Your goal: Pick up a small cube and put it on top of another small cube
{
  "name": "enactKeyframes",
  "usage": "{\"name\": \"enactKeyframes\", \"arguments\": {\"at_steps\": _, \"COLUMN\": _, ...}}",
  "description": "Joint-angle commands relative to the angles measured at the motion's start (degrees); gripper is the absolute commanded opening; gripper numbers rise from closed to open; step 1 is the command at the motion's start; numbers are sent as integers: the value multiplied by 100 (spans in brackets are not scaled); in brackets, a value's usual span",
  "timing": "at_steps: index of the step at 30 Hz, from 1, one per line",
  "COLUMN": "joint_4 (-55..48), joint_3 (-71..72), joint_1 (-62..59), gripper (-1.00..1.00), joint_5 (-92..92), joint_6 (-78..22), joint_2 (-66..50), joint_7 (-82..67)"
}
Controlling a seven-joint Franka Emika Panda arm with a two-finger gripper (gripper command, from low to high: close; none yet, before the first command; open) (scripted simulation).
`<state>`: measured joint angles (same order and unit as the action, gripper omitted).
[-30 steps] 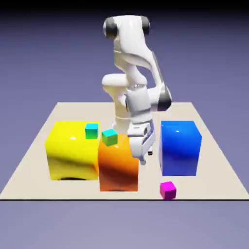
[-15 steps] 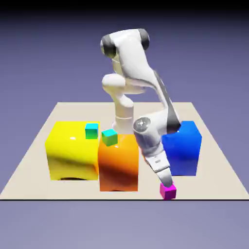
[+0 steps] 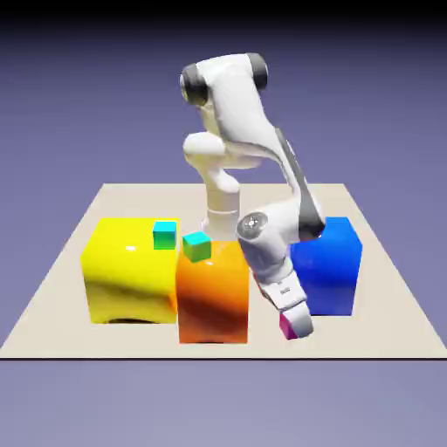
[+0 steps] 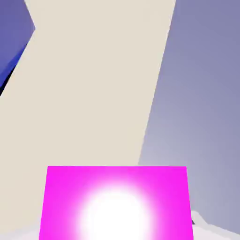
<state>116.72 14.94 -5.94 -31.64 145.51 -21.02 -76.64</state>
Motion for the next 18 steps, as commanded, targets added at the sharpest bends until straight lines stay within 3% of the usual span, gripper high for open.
{"name": "enactKeyframes", "arguments": {"at_steps": 1, "joint_4": -210, "joint_3": -196, "joint_1": 58, "gripper": -100, "joint_5": -231, "joint_6": 18, "joint_2": 162, "joint_7": -240}}
{"name": "enactKeyframes", "arguments": {"at_steps": 18, "joint_4": 1031, "joint_3": -3519, "joint_1": -16, "gripper": -100, "joint_5": 1743, "joint_6": -4214, "joint_2": 3498, "joint_7": -1365}}
